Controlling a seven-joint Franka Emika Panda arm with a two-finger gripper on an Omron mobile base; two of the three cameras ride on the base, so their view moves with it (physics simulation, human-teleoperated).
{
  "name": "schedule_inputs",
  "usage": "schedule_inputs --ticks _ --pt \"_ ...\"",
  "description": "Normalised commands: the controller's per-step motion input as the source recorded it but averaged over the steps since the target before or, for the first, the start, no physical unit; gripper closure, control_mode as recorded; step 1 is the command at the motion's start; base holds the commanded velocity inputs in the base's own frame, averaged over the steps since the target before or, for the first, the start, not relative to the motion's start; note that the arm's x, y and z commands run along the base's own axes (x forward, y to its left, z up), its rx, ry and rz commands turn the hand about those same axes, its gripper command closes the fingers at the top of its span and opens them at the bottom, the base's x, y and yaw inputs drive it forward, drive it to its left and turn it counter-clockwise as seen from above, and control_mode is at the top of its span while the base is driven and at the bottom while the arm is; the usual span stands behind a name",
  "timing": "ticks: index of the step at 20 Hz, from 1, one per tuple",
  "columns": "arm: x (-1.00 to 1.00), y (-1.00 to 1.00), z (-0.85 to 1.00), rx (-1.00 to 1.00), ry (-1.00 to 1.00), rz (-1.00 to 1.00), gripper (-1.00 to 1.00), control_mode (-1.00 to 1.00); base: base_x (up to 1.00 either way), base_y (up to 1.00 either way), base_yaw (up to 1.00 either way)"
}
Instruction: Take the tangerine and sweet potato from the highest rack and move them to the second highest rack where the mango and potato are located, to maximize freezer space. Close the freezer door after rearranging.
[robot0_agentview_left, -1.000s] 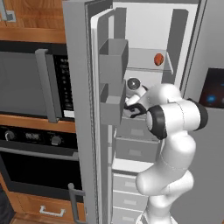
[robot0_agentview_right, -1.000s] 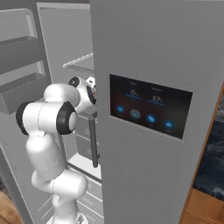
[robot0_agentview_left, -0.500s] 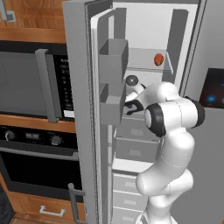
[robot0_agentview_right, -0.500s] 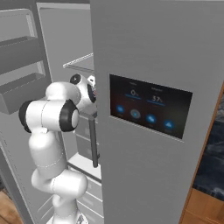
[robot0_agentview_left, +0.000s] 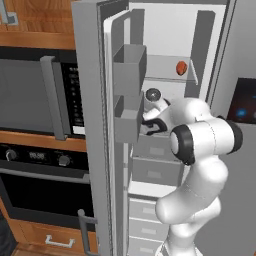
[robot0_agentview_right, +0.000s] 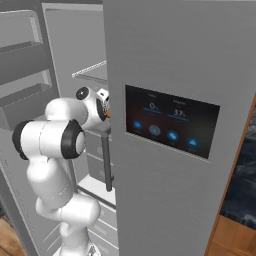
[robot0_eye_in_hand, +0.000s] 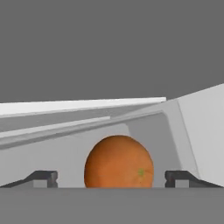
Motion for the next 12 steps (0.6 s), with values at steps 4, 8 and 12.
schedule_inputs --ticks 4,8,12 --pt "-0.71 0.0 0.15 0.1 -0.11 0.0 -1.0 -1.0 0.0 0.0 0.0" --pt "-0.69 0.0 0.45 0.26 -0.11 -0.01 -1.0 -1.0 0.0 0.0 0.0" --pt "-0.55 0.01 0.84 0.38 -0.1 -0.14 -1.0 -1.0 0.0 0.0 0.0"
